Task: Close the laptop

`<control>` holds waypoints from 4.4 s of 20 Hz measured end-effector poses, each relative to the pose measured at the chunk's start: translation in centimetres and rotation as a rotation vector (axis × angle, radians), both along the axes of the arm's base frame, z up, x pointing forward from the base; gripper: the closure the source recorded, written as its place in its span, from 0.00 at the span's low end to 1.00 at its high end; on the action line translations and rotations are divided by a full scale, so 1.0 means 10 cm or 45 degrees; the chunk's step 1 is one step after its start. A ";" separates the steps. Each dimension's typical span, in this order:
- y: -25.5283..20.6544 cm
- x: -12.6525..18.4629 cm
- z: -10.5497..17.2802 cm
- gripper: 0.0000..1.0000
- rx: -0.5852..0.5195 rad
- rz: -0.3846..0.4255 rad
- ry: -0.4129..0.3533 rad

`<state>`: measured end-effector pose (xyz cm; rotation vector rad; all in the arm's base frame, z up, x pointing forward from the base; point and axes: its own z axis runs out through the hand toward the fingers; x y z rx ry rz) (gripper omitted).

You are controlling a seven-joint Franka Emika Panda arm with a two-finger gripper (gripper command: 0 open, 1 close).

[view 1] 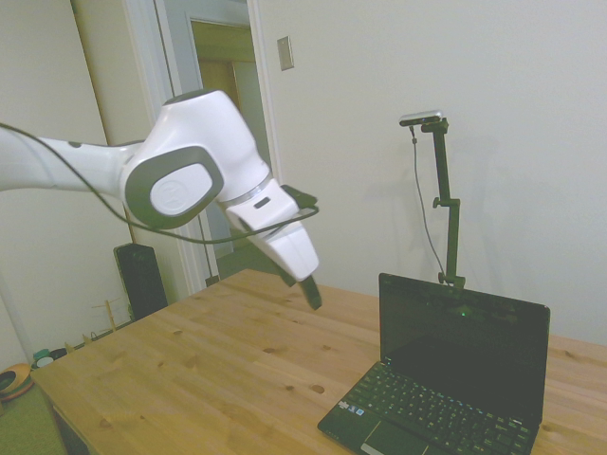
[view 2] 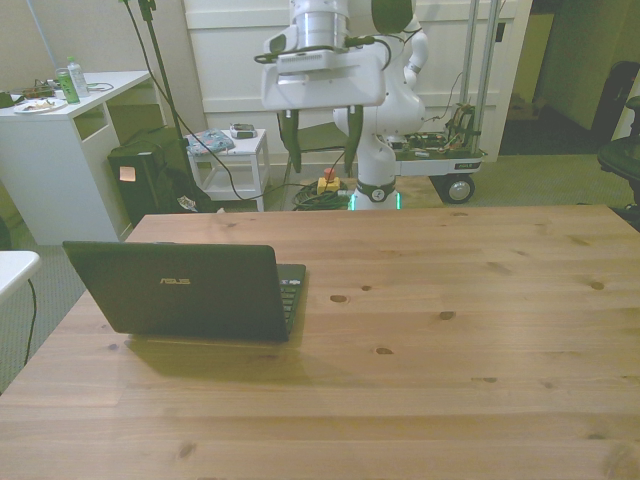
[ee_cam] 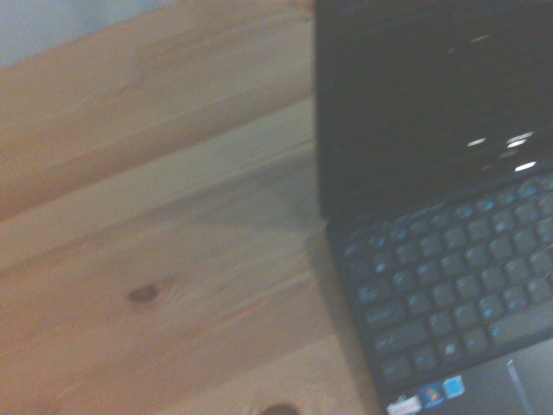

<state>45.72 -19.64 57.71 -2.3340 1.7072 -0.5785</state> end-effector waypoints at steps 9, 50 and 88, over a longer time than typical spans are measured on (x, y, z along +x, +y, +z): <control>-0.87 0.75 0.60 0.00 0.005 -0.186 -0.044; -1.54 2.18 -0.25 1.00 -0.234 0.387 0.340; -0.78 0.80 -1.85 1.00 -0.299 0.636 0.679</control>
